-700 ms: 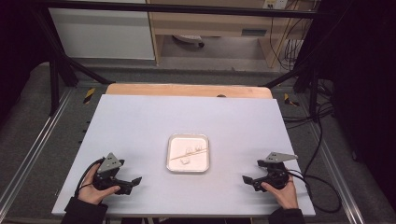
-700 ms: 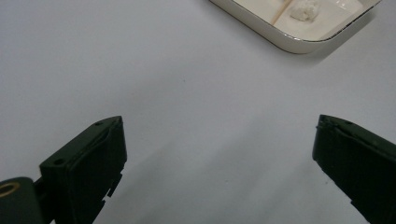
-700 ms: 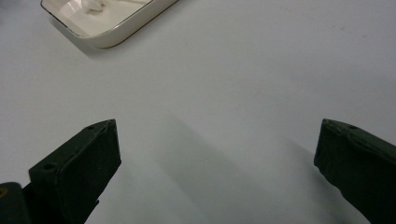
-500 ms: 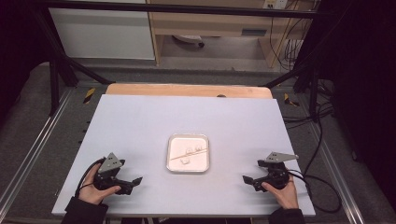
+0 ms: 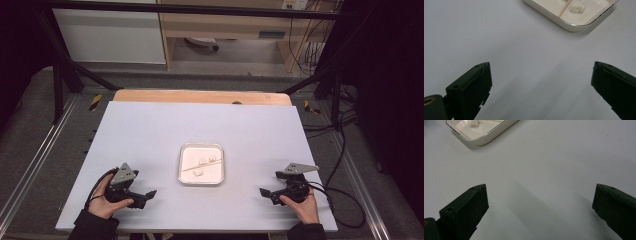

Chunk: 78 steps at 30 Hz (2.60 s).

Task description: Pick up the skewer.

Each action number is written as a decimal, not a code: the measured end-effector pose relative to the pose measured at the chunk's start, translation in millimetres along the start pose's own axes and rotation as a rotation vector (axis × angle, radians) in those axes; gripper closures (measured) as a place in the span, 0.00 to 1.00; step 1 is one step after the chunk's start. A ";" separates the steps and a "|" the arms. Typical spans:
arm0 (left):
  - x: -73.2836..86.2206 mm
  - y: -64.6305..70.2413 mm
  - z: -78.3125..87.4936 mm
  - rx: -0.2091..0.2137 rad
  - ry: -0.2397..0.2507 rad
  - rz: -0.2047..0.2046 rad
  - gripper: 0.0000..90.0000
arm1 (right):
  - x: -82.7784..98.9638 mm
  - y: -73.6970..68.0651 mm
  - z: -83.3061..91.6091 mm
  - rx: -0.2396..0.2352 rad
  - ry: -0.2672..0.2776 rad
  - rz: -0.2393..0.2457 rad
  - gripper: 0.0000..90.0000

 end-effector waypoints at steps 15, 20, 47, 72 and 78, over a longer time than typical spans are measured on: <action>-18.1 11.5 -8.4 0.028 -0.015 -0.056 0.03 | -0.1 0.3 0.0 0.003 0.000 0.004 0.01; -29.1 16.6 -13.2 0.044 -0.021 -0.078 0.03 | 0.1 0.1 -0.1 0.003 0.000 0.006 0.01; -82.6 26.8 -56.0 0.077 -0.066 -0.132 0.05 | 0.9 -1.1 -1.1 -0.005 -0.008 0.013 0.01; -101.6 22.4 -98.0 0.053 -0.116 -0.157 0.28 | 1.7 -1.6 -2.8 -0.010 -0.013 0.021 0.02; -100.0 18.6 -104.7 0.057 -0.128 -0.155 0.38 | 2.0 -1.9 -3.1 -0.012 -0.016 0.022 0.02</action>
Point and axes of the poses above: each handheld gripper's, and its own axes: z roughly backward along the jaws, x roughly out of its underside, y roughly to its right, the point moved 7 cm from there along -z, roughly forward along the jaws, and after that the axes turned 7 degrees about x, right-handed, at the moved point
